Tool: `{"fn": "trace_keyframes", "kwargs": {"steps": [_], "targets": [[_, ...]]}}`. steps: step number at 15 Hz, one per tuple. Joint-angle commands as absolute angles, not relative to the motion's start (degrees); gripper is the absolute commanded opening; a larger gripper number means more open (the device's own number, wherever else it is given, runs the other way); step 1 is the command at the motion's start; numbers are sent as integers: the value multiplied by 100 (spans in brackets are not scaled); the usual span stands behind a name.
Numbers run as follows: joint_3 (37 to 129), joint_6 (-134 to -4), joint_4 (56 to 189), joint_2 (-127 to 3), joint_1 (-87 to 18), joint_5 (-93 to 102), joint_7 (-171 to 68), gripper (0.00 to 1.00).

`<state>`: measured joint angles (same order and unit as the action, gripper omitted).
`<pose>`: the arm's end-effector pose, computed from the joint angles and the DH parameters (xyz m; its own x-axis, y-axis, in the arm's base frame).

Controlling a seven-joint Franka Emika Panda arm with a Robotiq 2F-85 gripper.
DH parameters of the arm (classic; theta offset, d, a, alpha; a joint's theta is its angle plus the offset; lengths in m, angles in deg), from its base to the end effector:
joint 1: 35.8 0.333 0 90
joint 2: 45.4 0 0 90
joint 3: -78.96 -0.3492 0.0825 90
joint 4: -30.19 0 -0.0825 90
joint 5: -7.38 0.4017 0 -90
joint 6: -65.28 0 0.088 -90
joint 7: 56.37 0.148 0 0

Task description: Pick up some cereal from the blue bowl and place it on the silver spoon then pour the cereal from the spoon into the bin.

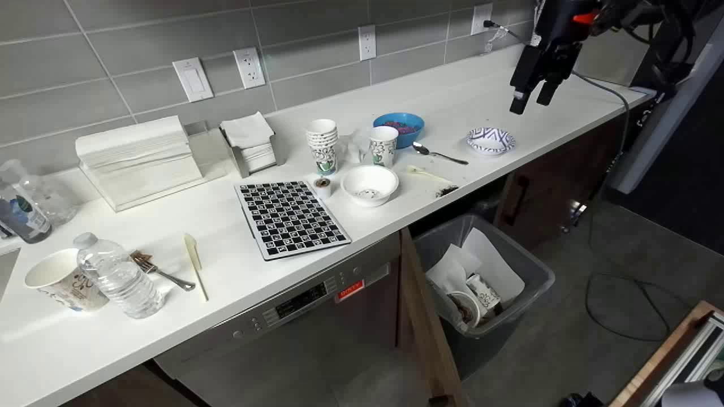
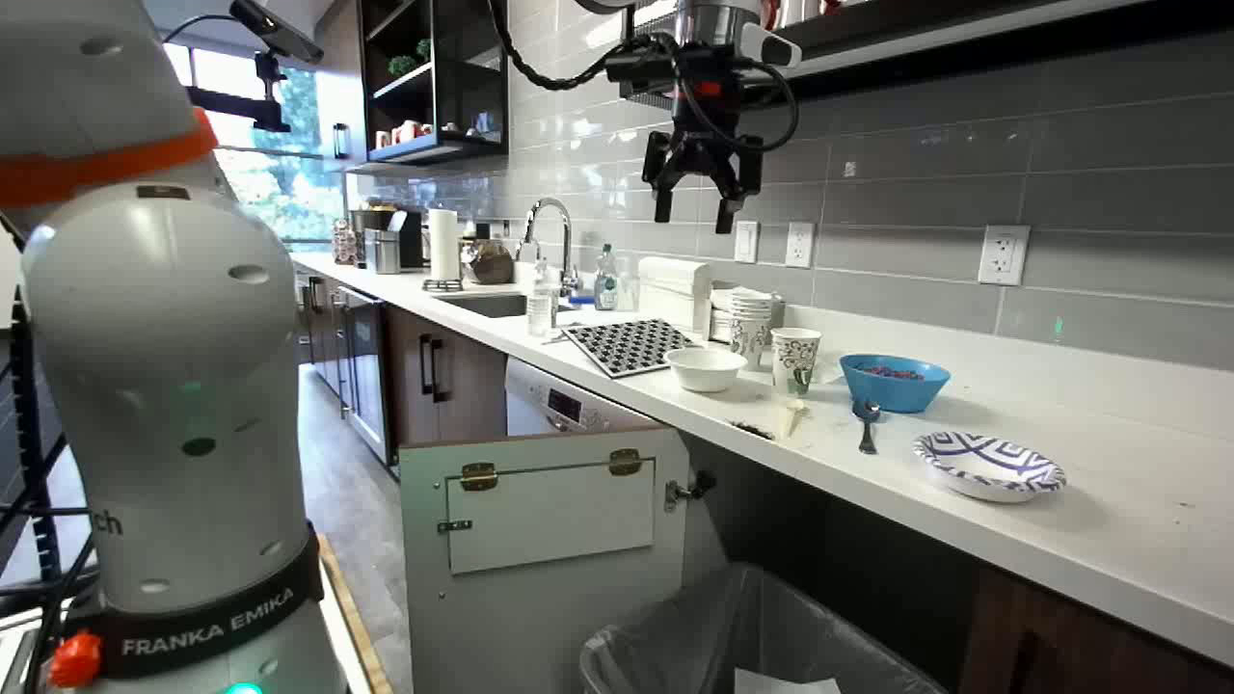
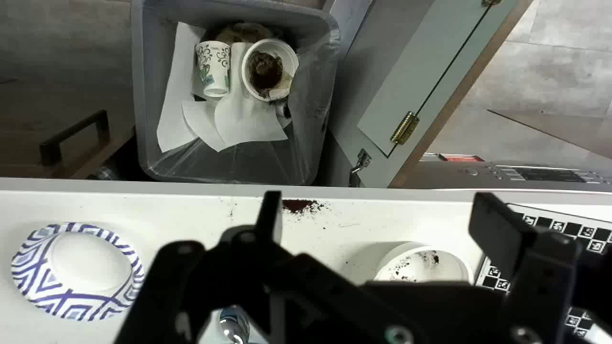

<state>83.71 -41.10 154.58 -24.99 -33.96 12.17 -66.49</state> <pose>0.4594 -0.0168 0.5280 0.9928 0.1052 0.0578 0.1106 -0.9887 -0.1012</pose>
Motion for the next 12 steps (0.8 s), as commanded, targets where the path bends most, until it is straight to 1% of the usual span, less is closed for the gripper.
{"fn": "trace_keyframes", "kwargs": {"steps": [1, 6, 12], "targets": [[8316, -4098, 15447, -2504, -3459, 1237, -6664, 100], [8316, -4098, 15447, -2504, -3459, 1237, -6664, 100], [8428, -4524, 14579, -3712, -3587, 1143, -6947, 100]]}}
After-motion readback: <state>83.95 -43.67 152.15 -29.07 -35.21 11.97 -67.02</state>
